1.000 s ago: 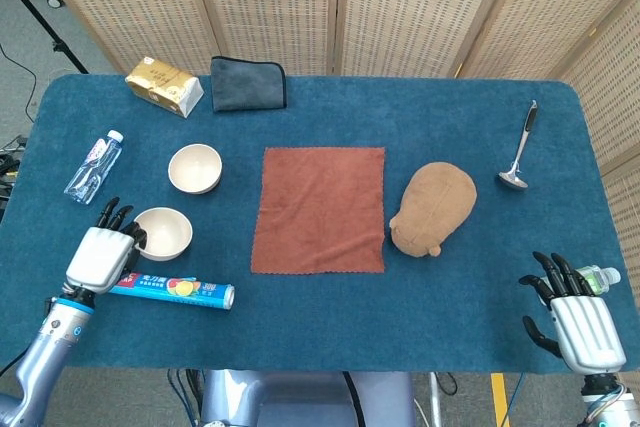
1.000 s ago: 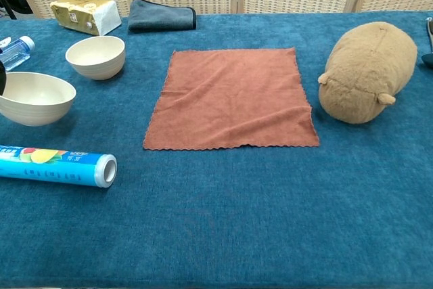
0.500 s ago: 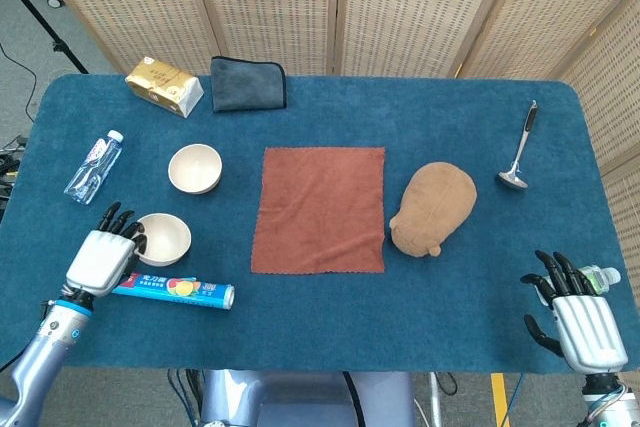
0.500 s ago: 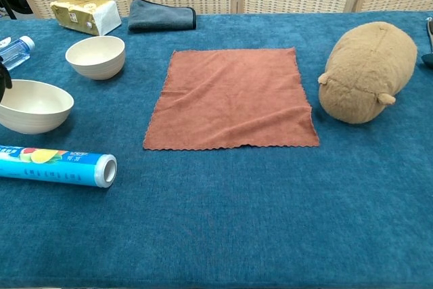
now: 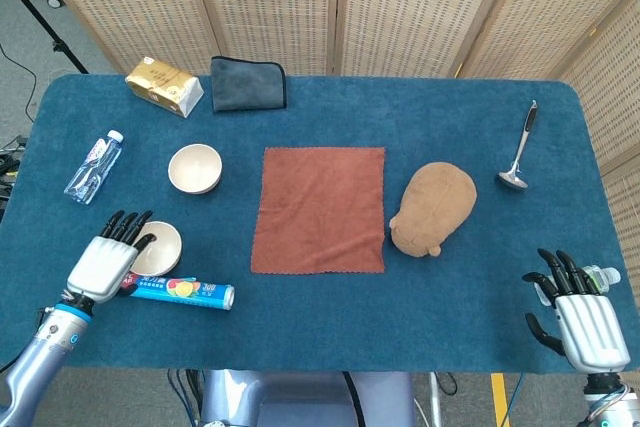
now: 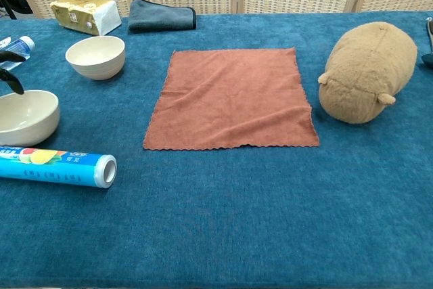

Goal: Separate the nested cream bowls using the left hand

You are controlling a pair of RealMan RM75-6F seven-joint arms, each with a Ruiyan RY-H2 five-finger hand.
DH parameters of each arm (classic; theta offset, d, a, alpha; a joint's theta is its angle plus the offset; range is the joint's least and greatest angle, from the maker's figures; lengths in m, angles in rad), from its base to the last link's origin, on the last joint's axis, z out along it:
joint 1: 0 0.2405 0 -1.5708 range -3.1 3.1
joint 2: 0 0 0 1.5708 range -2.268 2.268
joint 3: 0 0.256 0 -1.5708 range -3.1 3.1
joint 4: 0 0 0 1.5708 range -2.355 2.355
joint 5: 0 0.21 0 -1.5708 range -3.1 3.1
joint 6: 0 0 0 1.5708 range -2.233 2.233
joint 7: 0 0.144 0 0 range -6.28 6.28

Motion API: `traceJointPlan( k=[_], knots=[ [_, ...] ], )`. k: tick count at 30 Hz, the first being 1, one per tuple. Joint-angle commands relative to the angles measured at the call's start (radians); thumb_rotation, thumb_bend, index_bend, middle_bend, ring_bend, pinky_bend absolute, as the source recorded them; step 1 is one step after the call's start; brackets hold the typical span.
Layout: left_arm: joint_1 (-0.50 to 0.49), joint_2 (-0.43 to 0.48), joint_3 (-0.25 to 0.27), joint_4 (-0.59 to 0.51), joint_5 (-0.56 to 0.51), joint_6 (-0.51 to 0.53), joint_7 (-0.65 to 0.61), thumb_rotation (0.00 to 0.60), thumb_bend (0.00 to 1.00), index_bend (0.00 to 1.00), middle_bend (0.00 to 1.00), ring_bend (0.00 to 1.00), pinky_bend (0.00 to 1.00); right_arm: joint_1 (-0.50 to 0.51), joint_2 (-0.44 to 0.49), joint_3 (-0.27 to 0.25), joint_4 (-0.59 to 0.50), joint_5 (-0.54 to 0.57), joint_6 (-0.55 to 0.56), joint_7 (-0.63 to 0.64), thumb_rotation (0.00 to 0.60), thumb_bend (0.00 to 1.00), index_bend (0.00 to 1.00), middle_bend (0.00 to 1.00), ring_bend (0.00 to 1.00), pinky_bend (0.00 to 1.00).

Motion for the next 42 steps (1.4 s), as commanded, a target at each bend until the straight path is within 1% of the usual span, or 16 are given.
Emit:
traceJointPlan(
  k=[1, 5, 11, 14, 19, 20, 25, 28, 32, 35, 38, 42],
  knots=[
    [-0.003, 0.014, -0.005, -0.025, -0.006, -0.001, 0.008, 0.57, 0.06, 0.24, 0.0, 0.01, 0.0, 0.0, -0.001, 0.001, 0.001, 0.0, 0.001, 0.002, 0.6, 0.36, 0.31, 0.08, 0.0, 0.17],
    [-0.006, 0.025, -0.025, -0.052, -0.008, 0.017, 0.001, 0.568, 0.05, 0.23, 0.0, 0.0, 0.0, 0.0, -0.002, 0.001, 0.002, 0.0, 0.0, 0.004, 0.6, 0.36, 0.31, 0.07, 0.0, 0.17],
    [-0.003, 0.043, -0.071, -0.095, -0.009, 0.073, -0.025, 0.559, 0.06, 0.23, 0.0, 0.0, 0.0, 0.0, -0.002, 0.003, 0.004, -0.003, 0.005, 0.007, 0.6, 0.36, 0.31, 0.07, 0.0, 0.17],
    [0.008, 0.052, -0.092, -0.125, 0.0, 0.116, -0.053, 0.557, 0.06, 0.23, 0.0, 0.0, 0.0, -0.001, -0.004, 0.003, 0.005, -0.004, 0.005, 0.008, 0.6, 0.36, 0.31, 0.07, 0.0, 0.17],
    [0.048, 0.064, -0.106, -0.183, 0.018, 0.199, -0.121, 0.546, 0.07, 0.23, 0.0, 0.0, 0.0, 0.001, -0.009, 0.001, 0.008, -0.006, -0.001, 0.005, 0.6, 0.36, 0.31, 0.07, 0.0, 0.17],
    [0.058, 0.065, -0.106, -0.19, 0.021, 0.215, -0.132, 0.545, 0.07, 0.23, 0.0, 0.0, 0.0, 0.002, -0.01, 0.0, 0.008, -0.007, -0.002, 0.005, 0.6, 0.36, 0.31, 0.07, 0.0, 0.17],
    [0.152, 0.028, -0.093, -0.21, 0.069, 0.37, -0.241, 0.546, 0.08, 0.23, 0.0, 0.0, 0.0, 0.003, -0.019, 0.0, 0.013, -0.01, -0.003, 0.002, 0.6, 0.36, 0.31, 0.07, 0.0, 0.17],
    [0.214, -0.003, -0.061, -0.196, 0.115, 0.45, -0.33, 0.547, 0.12, 0.23, 0.0, 0.0, 0.0, 0.004, -0.023, -0.001, 0.015, -0.01, -0.006, -0.001, 0.6, 0.36, 0.31, 0.07, 0.0, 0.17],
    [0.281, -0.024, -0.018, -0.165, 0.167, 0.522, -0.395, 0.547, 0.13, 0.23, 0.0, 0.0, 0.0, 0.005, -0.028, -0.005, 0.012, -0.013, -0.011, -0.01, 0.6, 0.36, 0.31, 0.07, 0.0, 0.17],
    [0.312, -0.049, -0.005, -0.126, 0.19, 0.557, -0.43, 0.546, 0.13, 0.23, 0.0, 0.0, 0.0, 0.008, -0.033, -0.006, 0.009, -0.016, -0.017, -0.017, 0.6, 0.36, 0.31, 0.07, 0.0, 0.17],
    [0.324, -0.06, 0.008, -0.089, 0.207, 0.554, -0.462, 0.546, 0.13, 0.23, 0.0, 0.0, 0.0, 0.013, -0.041, -0.007, 0.01, -0.014, -0.026, -0.021, 0.6, 0.36, 0.31, 0.07, 0.0, 0.17],
    [0.332, -0.068, -0.006, -0.083, 0.212, 0.566, -0.487, 0.545, 0.13, 0.23, 0.0, 0.0, 0.0, 0.02, -0.053, -0.008, 0.012, -0.016, -0.038, -0.026, 0.6, 0.36, 0.31, 0.07, 0.0, 0.17]
  ],
)
